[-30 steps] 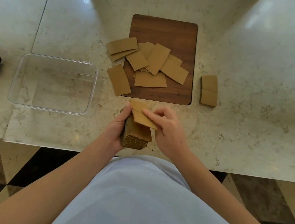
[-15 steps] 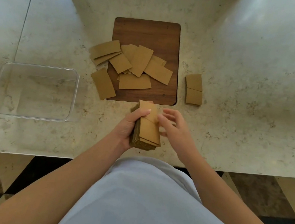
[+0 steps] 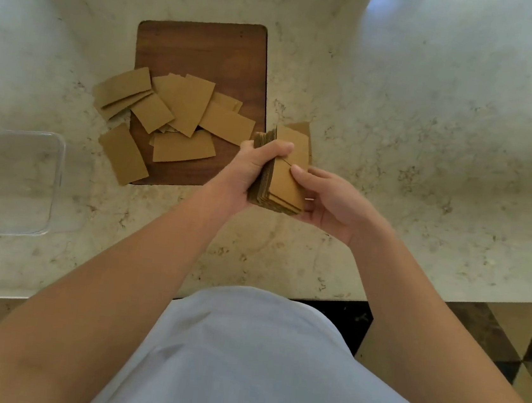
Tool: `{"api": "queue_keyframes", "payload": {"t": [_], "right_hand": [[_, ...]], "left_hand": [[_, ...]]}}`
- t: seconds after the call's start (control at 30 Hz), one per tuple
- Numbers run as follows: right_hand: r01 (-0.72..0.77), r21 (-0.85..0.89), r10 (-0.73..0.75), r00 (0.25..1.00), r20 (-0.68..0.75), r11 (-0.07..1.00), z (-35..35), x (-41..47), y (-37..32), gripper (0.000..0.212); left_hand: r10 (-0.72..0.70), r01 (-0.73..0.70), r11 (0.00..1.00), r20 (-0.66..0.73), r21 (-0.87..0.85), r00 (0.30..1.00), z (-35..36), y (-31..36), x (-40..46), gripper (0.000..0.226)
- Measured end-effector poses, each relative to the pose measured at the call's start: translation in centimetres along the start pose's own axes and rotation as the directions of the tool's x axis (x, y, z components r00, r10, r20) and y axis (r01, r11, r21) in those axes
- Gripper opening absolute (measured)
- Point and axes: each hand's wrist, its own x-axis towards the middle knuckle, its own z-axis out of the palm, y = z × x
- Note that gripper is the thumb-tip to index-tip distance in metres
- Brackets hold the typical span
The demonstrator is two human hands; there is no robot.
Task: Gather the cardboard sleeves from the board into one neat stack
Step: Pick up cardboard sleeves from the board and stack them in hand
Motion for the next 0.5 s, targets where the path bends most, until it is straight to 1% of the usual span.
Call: {"api": "queue_keyframes", "payload": {"t": [0.07, 0.13, 0.2, 0.27, 0.37, 0.43, 0.5], "right_hand": [[0.04, -0.019, -0.04, 0.999, -0.037, 0.999, -0.8, 0.8, -0.9, 0.036], [0.076, -0.147, -0.092, 0.99, -0.105, 0.986, -1.4, 1.7, -1.6, 0.036], [0.086, -0.283, -0.141, 0.973, -0.183, 0.955, -1.7, 2.4, -2.3, 0.04], [0.083, -0.333, -0.164, 0.961, -0.223, 0.939, -1.6, 3.2, -2.9, 0.039], [0.051, -0.437, -0.18, 0.949, -0.259, 0.898, -0.8, 4.7, -3.6, 0.035], [0.024, -0.493, -0.183, 0.943, -0.277, 0.87, -0.3, 5.8, -3.9, 0.039], [-0.001, -0.508, -0.171, 0.941, -0.292, 0.861, 0.1, 6.6, -3.9, 0.044]], "left_hand": [[0.025, -0.021, 0.998, -0.069, 0.053, 0.997, 0.9, 0.7, 1.1, 0.085], [0.053, -0.034, 0.987, -0.116, 0.159, 0.992, 1.5, 0.8, 2.2, 0.079], [0.08, -0.042, 0.967, -0.141, 0.252, 0.987, 1.8, 0.5, 3.3, 0.076], [0.095, -0.049, 0.957, -0.151, 0.286, 0.984, 2.1, -0.1, 4.3, 0.068], [0.082, -0.023, 0.954, -0.185, 0.299, 0.979, 3.0, -0.8, 5.4, 0.057], [0.063, 0.011, 0.949, -0.226, 0.314, 0.972, 3.6, -0.7, 6.0, 0.057], [0.073, 0.024, 0.936, -0.262, 0.351, 0.962, 4.0, -0.5, 6.5, 0.061]]}}
